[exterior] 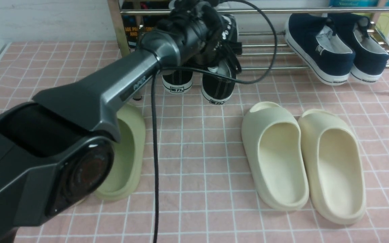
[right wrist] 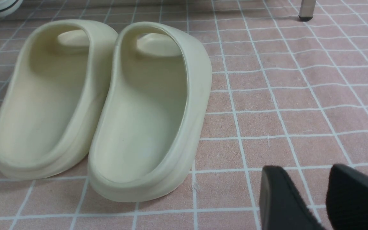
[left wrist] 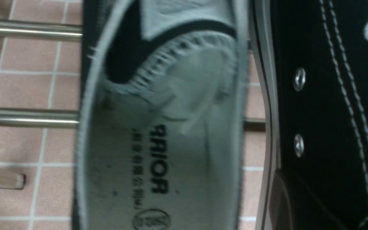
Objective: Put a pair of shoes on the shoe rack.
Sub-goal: Use the left arm to put a shoe into the shoe rack
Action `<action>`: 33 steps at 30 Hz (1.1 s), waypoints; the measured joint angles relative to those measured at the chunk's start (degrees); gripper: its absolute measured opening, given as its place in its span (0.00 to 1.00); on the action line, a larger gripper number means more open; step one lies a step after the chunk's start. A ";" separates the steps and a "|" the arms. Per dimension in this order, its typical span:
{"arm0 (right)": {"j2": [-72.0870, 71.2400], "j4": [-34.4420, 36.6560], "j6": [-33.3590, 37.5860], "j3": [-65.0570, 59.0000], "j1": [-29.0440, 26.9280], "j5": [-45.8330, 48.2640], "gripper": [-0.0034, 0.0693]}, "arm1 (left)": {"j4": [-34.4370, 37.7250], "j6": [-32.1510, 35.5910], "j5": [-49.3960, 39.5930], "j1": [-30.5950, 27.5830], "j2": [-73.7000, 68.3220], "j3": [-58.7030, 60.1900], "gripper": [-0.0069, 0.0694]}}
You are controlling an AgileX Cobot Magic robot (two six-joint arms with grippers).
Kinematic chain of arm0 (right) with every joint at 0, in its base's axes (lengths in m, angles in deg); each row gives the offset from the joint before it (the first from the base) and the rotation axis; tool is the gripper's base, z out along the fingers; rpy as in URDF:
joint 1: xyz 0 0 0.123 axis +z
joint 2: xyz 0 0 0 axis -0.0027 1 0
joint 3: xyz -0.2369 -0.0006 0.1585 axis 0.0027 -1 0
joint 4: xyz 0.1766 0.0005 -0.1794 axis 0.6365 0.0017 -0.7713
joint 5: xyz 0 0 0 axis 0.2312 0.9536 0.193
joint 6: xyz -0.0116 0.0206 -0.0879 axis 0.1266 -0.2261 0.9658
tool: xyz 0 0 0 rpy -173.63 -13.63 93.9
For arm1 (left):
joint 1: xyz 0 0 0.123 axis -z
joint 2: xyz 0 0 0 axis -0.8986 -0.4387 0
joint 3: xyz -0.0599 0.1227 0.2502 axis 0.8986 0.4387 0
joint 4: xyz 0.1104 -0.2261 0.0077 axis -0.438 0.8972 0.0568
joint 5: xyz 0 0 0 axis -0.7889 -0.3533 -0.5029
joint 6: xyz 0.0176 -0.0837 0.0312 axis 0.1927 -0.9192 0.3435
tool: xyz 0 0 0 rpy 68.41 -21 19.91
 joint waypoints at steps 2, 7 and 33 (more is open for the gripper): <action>0.00 0.00 0.00 0.00 0.00 0.00 0.38 | 0.42 0.00 0.59 -0.40 0.00 -0.07 0.13; 0.00 0.01 0.00 0.00 0.00 0.00 0.38 | 0.55 0.05 1.88 -0.47 0.00 -0.07 0.14; 0.00 0.01 0.00 0.00 0.00 0.00 0.38 | 2.94 15.89 -6.11 1.36 9.01 -0.92 0.39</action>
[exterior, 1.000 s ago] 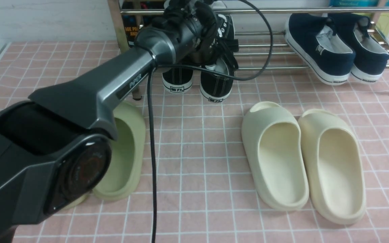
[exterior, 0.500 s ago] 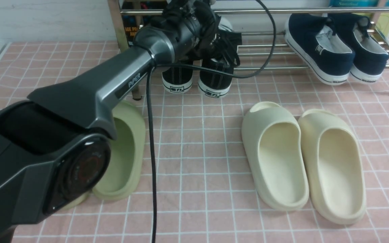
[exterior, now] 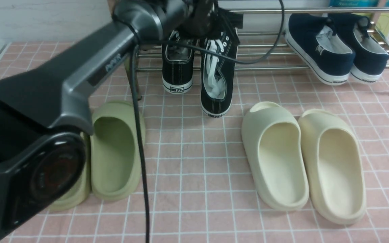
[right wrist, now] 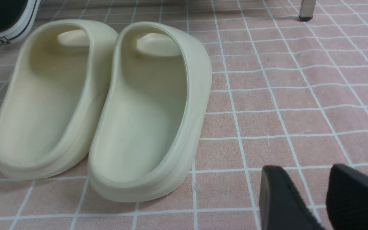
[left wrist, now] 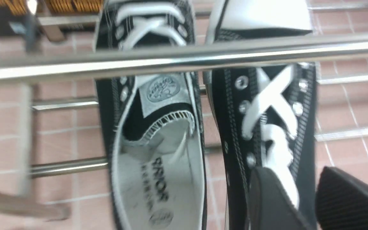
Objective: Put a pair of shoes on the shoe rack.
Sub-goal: Use the left arm to put a shoe into the shoe rack
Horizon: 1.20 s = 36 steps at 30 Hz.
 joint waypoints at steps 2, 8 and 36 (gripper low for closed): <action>0.00 0.00 0.00 0.00 0.00 0.00 0.38 | 0.97 3.09 -3.25 0.82 1.36 -0.18 0.34; 0.00 0.00 0.00 0.00 0.00 0.00 0.38 | 9.76 16.52 -19.49 4.42 -1.00 -0.41 0.13; 0.00 0.00 0.00 0.00 0.00 0.00 0.38 | -1.28 3.79 -15.09 5.80 -15.64 -3.24 0.10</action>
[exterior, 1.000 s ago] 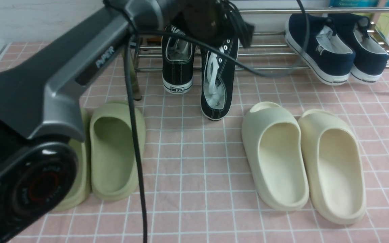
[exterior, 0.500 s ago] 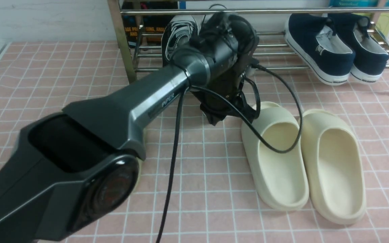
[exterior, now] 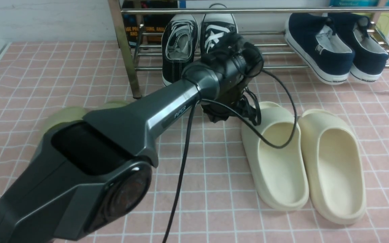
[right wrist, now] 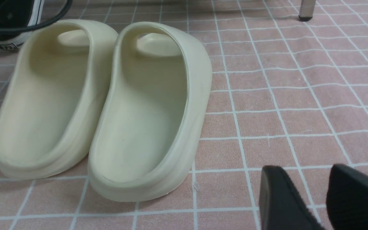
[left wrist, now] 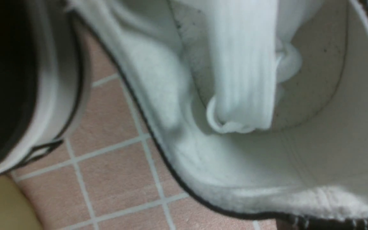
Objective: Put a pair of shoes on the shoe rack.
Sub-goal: Use the left arm to put a shoe into the shoe rack
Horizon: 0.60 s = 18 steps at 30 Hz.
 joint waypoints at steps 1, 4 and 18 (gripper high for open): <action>0.00 0.00 0.00 0.00 0.00 0.00 0.38 | 0.00 -0.13 -0.76 0.04 0.00 -1.10 0.10; 0.00 0.00 0.00 0.00 0.00 0.00 0.38 | 0.06 -0.25 -2.09 0.06 0.00 -3.50 0.10; 0.00 0.00 0.00 0.00 0.00 0.00 0.38 | -0.47 -0.47 0.21 -0.01 0.44 -9.15 0.10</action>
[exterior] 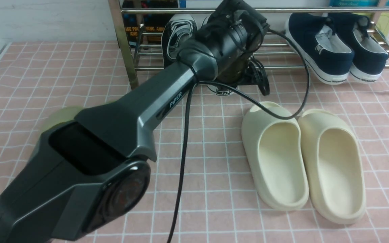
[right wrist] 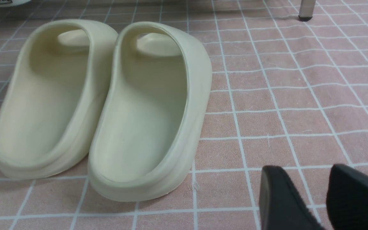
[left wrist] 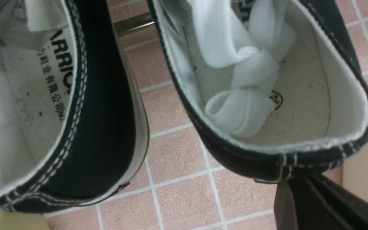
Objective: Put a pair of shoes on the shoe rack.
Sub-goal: Use the left arm to put a shoe into the shoe rack
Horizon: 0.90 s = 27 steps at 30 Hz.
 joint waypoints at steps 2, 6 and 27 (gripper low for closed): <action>0.00 0.00 0.00 0.00 0.00 0.00 0.38 | 0.06 -0.14 0.61 -0.04 0.00 0.00 0.10; 0.00 0.00 0.00 0.00 0.00 0.00 0.38 | 0.72 -0.18 2.21 -0.30 0.00 0.00 0.10; 0.00 0.00 0.00 0.00 0.00 0.00 0.38 | 5.43 4.12 -3.13 -2.01 5.35 -0.18 0.12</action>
